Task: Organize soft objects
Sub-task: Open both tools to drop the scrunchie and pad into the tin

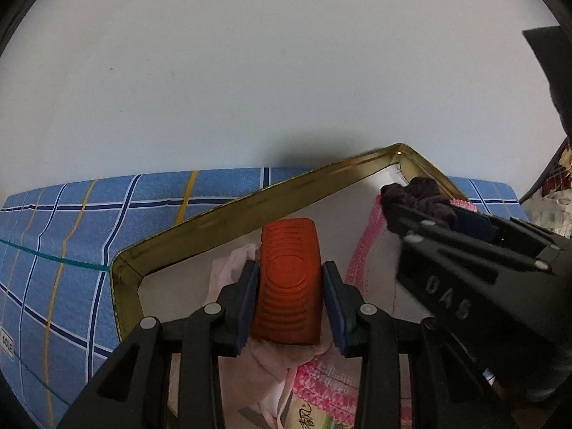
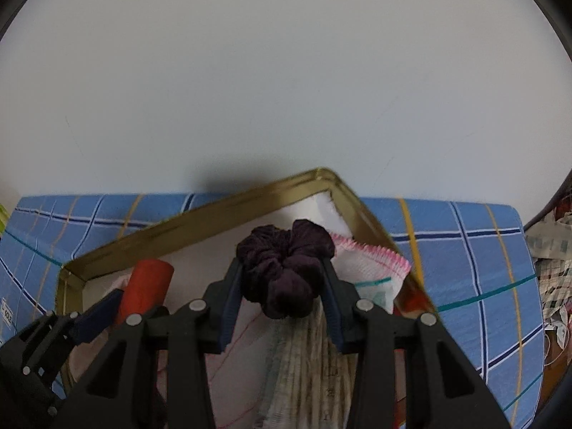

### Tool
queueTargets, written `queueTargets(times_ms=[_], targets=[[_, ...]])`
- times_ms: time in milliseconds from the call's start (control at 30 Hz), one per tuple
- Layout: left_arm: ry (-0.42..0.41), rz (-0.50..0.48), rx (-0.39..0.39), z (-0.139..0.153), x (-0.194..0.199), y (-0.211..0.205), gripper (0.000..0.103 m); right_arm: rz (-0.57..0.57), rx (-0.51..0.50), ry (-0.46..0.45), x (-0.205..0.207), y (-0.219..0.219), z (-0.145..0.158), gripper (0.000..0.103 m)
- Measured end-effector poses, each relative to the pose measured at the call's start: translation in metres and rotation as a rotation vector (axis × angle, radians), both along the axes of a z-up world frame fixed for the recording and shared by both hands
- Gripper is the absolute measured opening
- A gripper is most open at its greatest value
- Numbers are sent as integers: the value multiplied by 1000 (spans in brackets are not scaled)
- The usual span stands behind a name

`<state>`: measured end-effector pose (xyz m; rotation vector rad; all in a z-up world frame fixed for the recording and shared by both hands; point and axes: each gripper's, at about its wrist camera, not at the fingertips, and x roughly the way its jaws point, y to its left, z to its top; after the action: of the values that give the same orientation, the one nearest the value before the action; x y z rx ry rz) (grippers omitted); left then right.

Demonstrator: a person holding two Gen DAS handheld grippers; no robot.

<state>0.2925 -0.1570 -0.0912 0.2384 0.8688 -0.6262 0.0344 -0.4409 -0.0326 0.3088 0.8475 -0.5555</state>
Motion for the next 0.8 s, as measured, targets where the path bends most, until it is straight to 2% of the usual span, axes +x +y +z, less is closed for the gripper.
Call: queueTargets(times_ms=[33,67,100,133,167,300,367,533,600,733,800], targets=[[0,-8,13,0,0,-2,48,2,7,2,1,0,-2,49],[-11,-30,35,-1,-2,-7,63,-2,13,9,2,-1,-4,51],[-23,-41,55,-2,-4,-10,72,-6,19,13,2,-1,-5,55],[-20,-40,81,-3,-4,-13,83,-10,29,13,2,-1,-6,68],[-19,-27,105,-6,-5,-16,84,-10,41,8,2,0,-7,81],[21,8,55,2,-2,-7,84,-30,26,-22,-7,3,4,88],[19,31,29,10,-2,1,84,-57,11,-54,-17,3,16,98],[-88,43,-20,38,-18,20,85,-103,-6,-174,-46,5,43,101],[-150,56,-44,47,-29,28,87,-128,-10,-268,-63,11,50,103],[-243,47,-112,53,-47,44,88,-166,-22,-380,-91,23,49,103],[-283,42,-136,52,-57,51,88,-199,-58,-437,-108,34,44,103]])
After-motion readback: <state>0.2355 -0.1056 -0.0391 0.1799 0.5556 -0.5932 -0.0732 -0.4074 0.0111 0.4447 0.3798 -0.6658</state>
